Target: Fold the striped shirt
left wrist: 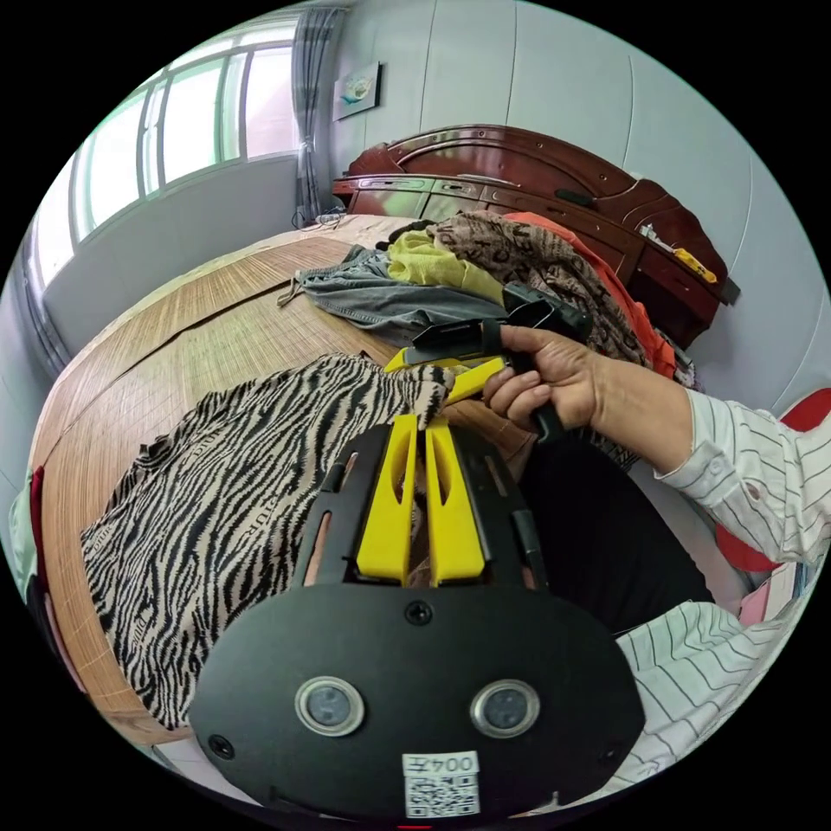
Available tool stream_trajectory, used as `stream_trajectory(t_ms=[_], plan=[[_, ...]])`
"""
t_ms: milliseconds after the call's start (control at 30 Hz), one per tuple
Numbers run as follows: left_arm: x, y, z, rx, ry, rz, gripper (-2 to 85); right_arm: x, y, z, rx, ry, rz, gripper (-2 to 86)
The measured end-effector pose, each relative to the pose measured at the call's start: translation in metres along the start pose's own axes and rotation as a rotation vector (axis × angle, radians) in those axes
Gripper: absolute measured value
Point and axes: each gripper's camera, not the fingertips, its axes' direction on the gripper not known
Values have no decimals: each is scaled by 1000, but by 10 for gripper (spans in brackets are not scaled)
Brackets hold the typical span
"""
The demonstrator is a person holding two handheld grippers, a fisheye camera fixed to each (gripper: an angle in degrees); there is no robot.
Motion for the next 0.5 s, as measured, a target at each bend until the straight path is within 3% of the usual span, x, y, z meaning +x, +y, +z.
stream_trajectory(t_ms=[167,333,433,500], plan=[[-20,7,-16,21,49,-51,12,-13,-32,-5,-7,-37,18,159],[-35,15,-27,26,64,-56,12,-28,-67,-2,-61,46,20,139],[-51,22,-37,34,80,-96,13,-42,-77,-3,-91,164,31,61],[-65,28,-48,45,86,-138,13,-65,-75,-18,-26,130,22,32]])
